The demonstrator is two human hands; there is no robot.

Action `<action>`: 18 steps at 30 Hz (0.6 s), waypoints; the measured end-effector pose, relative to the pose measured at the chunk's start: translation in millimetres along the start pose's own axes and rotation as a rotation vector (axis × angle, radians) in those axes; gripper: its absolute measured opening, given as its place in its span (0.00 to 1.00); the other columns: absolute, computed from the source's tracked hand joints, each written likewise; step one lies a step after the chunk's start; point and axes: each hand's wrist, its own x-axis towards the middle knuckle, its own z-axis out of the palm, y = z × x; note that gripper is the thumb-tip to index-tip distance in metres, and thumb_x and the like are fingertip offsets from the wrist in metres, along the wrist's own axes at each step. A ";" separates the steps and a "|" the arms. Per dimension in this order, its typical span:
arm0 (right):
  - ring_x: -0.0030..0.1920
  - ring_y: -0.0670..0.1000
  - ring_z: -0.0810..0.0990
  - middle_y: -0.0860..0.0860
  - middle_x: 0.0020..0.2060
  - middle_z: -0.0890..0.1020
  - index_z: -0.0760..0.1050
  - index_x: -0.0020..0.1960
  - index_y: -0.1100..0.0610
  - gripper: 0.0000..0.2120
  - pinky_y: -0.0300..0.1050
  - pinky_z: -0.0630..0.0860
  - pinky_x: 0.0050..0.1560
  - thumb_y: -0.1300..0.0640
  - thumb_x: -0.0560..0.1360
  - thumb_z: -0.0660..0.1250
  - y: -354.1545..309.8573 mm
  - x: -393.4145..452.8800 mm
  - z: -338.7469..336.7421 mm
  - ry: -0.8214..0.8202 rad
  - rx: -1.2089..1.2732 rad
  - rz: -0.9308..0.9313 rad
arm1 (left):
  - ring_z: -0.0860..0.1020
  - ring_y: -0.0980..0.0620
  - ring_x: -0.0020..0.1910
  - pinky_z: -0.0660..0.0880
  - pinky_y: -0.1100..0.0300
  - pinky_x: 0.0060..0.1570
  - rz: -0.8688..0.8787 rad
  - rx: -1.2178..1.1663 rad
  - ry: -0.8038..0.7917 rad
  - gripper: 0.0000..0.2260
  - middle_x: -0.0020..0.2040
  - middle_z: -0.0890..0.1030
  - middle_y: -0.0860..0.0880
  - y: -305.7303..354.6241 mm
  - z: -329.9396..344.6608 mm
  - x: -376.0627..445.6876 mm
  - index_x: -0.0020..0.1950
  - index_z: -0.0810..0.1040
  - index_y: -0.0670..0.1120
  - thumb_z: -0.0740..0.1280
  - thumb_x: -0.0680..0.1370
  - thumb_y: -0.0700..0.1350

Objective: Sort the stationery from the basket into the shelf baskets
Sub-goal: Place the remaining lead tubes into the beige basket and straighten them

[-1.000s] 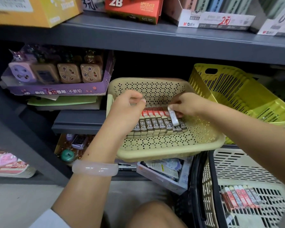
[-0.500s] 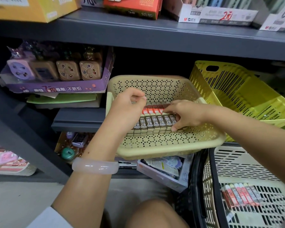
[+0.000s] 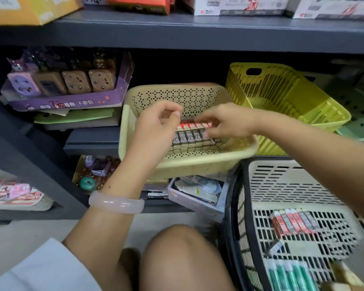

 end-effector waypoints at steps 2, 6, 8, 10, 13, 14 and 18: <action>0.52 0.47 0.79 0.49 0.56 0.80 0.72 0.65 0.51 0.18 0.38 0.76 0.54 0.52 0.76 0.65 -4.3 -31.6 -13.7 0.029 0.307 -0.031 | 0.79 0.56 0.50 0.76 0.54 0.55 0.105 -0.046 0.016 0.11 0.47 0.80 0.55 11.9 10.0 -16.1 0.44 0.76 0.55 0.61 0.78 0.39; 0.40 0.46 0.80 0.49 0.43 0.82 0.78 0.52 0.57 0.08 0.38 0.79 0.43 0.56 0.77 0.63 9.5 -103.4 -18.0 0.078 0.746 -0.016 | 0.80 0.61 0.41 0.78 0.66 0.44 0.139 -0.169 -0.191 0.10 0.42 0.80 0.55 27.6 50.5 -52.7 0.44 0.76 0.53 0.61 0.78 0.38; 0.38 0.45 0.78 0.47 0.38 0.82 0.77 0.49 0.60 0.07 0.36 0.76 0.41 0.58 0.76 0.63 28.2 -134.4 -4.5 0.042 0.832 0.057 | 0.80 0.62 0.39 0.77 0.68 0.42 0.140 -0.138 -0.363 0.10 0.42 0.79 0.57 28.9 79.9 -68.3 0.44 0.76 0.52 0.61 0.78 0.38; 0.38 0.45 0.77 0.46 0.36 0.81 0.77 0.48 0.60 0.05 0.37 0.75 0.42 0.60 0.76 0.63 52.5 -159.0 19.4 -0.012 0.829 0.162 | 0.79 0.60 0.40 0.77 0.64 0.45 0.147 -0.046 -0.532 0.08 0.42 0.78 0.58 24.2 110.5 -80.6 0.45 0.75 0.51 0.60 0.79 0.39; 0.38 0.45 0.77 0.49 0.39 0.80 0.76 0.48 0.58 0.05 0.36 0.75 0.41 0.61 0.77 0.61 86.8 -183.6 67.6 -0.101 0.725 0.321 | 0.77 0.49 0.42 0.72 0.57 0.43 0.242 0.268 -0.749 0.06 0.43 0.80 0.50 7.3 148.1 -93.8 0.49 0.76 0.50 0.60 0.79 0.43; 0.38 0.45 0.77 0.50 0.39 0.79 0.76 0.48 0.57 0.05 0.34 0.75 0.39 0.60 0.78 0.61 96.4 -189.6 84.3 -0.133 0.700 0.370 | 0.76 0.49 0.43 0.70 0.56 0.41 0.298 0.425 -0.805 0.07 0.44 0.80 0.49 0.4 156.4 -96.5 0.51 0.77 0.48 0.60 0.79 0.44; 0.37 0.42 0.74 0.49 0.42 0.79 0.76 0.55 0.56 0.09 0.26 0.67 0.33 0.59 0.76 0.63 126.4 -201.8 142.3 -0.217 0.335 0.360 | 0.76 0.47 0.46 0.68 0.57 0.38 0.396 0.872 -0.862 0.10 0.41 0.76 0.51 -14.8 167.0 -95.1 0.53 0.75 0.46 0.57 0.79 0.47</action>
